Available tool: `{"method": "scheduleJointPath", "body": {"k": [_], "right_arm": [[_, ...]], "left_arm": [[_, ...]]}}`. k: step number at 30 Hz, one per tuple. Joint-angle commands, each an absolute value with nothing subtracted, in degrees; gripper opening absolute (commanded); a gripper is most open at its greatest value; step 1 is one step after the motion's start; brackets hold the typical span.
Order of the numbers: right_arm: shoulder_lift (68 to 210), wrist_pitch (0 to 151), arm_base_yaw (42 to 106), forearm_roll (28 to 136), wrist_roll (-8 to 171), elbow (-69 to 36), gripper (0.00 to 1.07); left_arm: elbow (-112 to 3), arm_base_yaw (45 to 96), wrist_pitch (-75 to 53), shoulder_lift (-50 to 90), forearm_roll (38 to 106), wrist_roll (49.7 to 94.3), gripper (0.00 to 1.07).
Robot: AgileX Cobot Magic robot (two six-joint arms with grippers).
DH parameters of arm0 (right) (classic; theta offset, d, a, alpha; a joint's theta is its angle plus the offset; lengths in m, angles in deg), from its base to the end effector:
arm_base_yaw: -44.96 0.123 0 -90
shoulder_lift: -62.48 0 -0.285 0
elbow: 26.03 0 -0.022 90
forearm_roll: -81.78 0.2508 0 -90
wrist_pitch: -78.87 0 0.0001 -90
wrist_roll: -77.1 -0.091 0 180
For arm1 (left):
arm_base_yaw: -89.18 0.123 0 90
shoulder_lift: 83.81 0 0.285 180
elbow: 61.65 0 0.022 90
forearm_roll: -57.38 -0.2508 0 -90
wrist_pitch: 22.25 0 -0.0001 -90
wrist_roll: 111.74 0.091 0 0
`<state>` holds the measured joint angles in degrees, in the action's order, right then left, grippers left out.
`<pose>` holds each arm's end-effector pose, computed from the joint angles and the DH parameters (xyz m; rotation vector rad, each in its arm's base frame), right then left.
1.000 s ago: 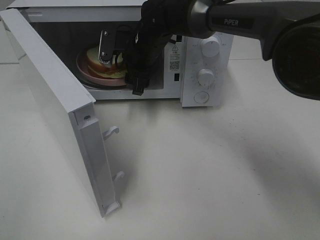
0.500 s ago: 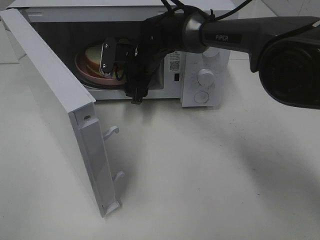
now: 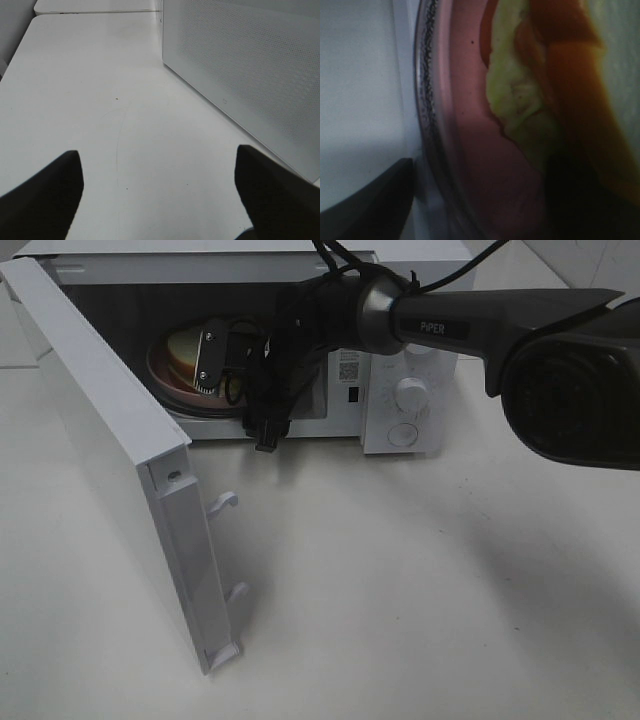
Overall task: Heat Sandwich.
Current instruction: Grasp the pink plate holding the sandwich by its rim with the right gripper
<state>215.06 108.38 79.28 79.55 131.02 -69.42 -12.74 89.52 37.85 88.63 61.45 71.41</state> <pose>0.4611 0.3126 0.1242 -1.7145 1.7215 -0.1941 -0.0043 -0.0056 0.2767 0.0525 2.0321 -0.0466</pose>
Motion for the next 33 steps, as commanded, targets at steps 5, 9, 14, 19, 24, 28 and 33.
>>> {"method": "scheduleJointPath", "body": {"k": [5, 9, 14, 19, 24, 28, 33], "right_arm": [[216.95, 107.69, 78.94, 80.06, 130.16, -69.37, 0.55], [216.95, 107.69, 78.94, 80.0, 130.56, -69.37, 0.3], [216.95, 107.75, 79.0, 80.0, 130.56, -69.37, 0.0], [216.95, 107.86, 79.11, 80.06, 130.56, -69.37, 0.0], [216.95, 108.49, 79.11, 80.06, 130.56, -69.37, 0.0], [216.95, 108.95, 79.11, 80.06, 130.56, -69.37, 0.0], [215.97, 109.41, 79.11, 80.06, 130.79, -69.37, 0.0]], "left_arm": [[-12.57, 89.18, 37.17, 89.61, 61.33, 71.12, 0.76], [-12.57, 89.18, 37.17, 89.61, 61.33, 71.12, 0.76], [-12.57, 89.18, 37.17, 89.61, 61.33, 71.12, 0.76], [-12.57, 89.18, 37.17, 89.61, 61.33, 71.12, 0.76], [-12.57, 89.18, 37.17, 89.61, 61.33, 71.12, 0.76], [-12.57, 89.18, 37.17, 89.61, 61.33, 71.12, 0.76], [-12.57, 89.18, 37.17, 89.61, 61.33, 71.12, 0.76]]}}
